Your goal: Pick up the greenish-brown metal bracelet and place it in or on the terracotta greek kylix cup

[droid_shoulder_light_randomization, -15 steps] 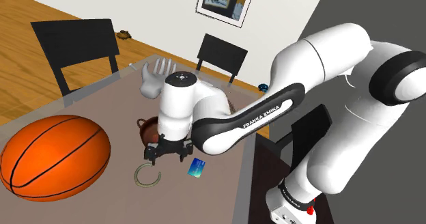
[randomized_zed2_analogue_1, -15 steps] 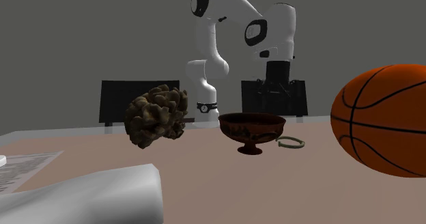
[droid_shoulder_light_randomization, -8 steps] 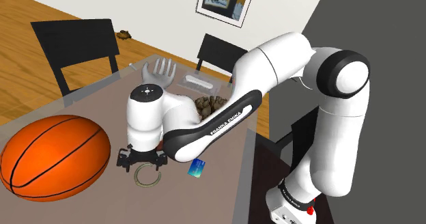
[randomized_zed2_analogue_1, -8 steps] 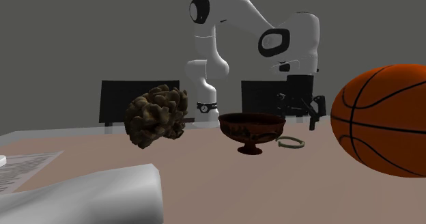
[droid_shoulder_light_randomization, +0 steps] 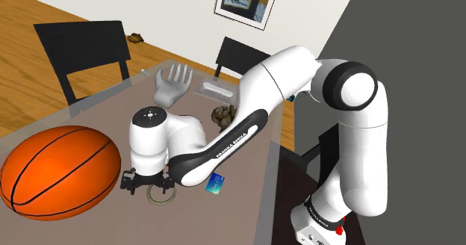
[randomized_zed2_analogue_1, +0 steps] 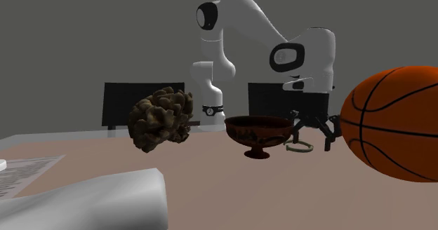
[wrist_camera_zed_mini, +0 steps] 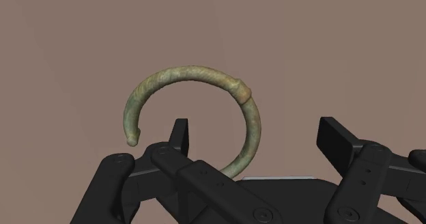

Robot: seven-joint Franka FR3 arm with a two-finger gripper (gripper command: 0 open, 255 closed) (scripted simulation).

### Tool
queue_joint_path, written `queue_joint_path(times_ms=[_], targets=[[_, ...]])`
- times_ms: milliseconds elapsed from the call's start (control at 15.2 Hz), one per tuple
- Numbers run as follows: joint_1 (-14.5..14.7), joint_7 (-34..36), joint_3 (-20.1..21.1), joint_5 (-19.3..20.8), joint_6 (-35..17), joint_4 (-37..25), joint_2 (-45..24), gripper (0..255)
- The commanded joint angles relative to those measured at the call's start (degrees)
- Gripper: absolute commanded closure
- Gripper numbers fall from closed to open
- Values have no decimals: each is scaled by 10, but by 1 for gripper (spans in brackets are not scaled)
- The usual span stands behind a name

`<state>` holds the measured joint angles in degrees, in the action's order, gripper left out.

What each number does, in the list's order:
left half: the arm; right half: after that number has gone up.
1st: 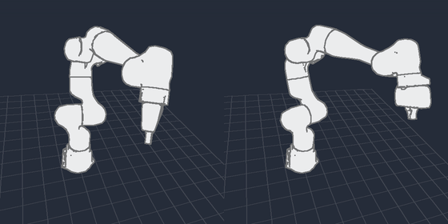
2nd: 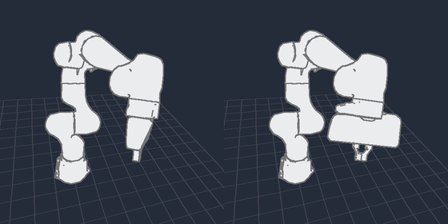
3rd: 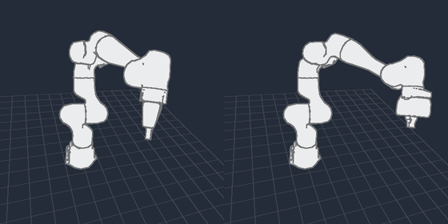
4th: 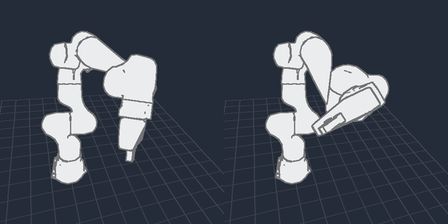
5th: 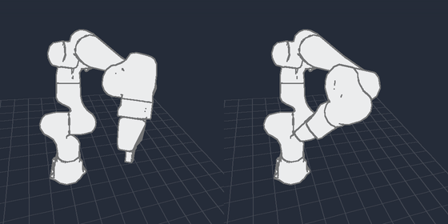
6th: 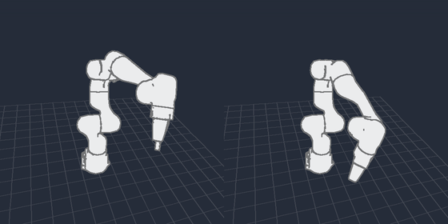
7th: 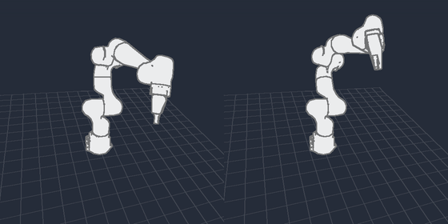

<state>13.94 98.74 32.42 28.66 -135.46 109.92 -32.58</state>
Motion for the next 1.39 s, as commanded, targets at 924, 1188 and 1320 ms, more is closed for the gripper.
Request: queue_joint_path(times_ms=[924,1188,1320], targets=[[3,3,-6,6,-7,-2,-9,255],[0,0,-2,3,-2,-2,-4,255],[-4,-5,4,-5,7,-1,7,255]])
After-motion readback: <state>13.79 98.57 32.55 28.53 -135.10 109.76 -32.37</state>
